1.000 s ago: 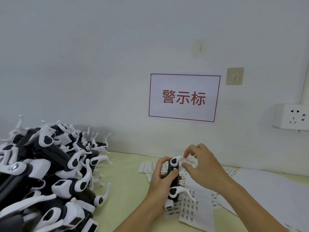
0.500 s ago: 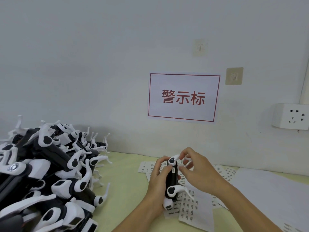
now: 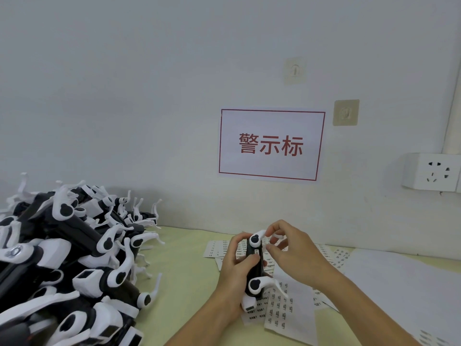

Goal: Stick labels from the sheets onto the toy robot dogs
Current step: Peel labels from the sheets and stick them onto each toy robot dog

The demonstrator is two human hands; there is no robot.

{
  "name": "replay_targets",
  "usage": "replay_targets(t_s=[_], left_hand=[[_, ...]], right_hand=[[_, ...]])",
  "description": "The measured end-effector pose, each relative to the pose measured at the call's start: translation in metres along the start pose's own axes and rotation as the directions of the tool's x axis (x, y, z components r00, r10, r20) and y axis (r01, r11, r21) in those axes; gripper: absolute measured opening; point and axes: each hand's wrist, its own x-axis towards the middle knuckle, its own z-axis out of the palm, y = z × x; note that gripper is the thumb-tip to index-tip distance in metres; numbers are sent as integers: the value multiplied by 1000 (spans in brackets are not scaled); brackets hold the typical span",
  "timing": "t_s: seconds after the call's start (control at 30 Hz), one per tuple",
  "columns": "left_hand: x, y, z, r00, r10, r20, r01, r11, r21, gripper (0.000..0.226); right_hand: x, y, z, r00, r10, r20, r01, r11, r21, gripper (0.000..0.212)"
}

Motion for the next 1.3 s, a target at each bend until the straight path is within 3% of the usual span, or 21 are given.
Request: replay_targets(t_s=[0.23,0.43,0.7,0.9,1.03,1.17,1.3], left_hand=[[-1,1,0,1000,1,31,-1,1000,7,57],[0,0,3,999,30,-13,-30,999,28,38],[-4,4,3,998,-6,61,7,1000,-6,39],[-4,3,4,998,-49,47,51,998,-28,37],[-3,3,5,996,-90,6,91,996,-15,45],[-2,3,7,997,-68,-41,69,998,10,60],[2,0,5,986,-103,-128,93,992,-88,42]], right_hand=[[-2,-5,-1,997,-24,-70,26,999,31,17],[-5,-5,5,984,-49,-170,62,996,71,19],[-9,-5,6,982,170,88,-190,925,330,26],[-6,-10,-1,984,168,65,-180,921,346,30],[-3,-9,0,988,143,-57,-109,910,399,34],[1,-3,2,940,238,-245,-91,866,491,31],[2,1,5,916,309,-254,-130,830,542,32]])
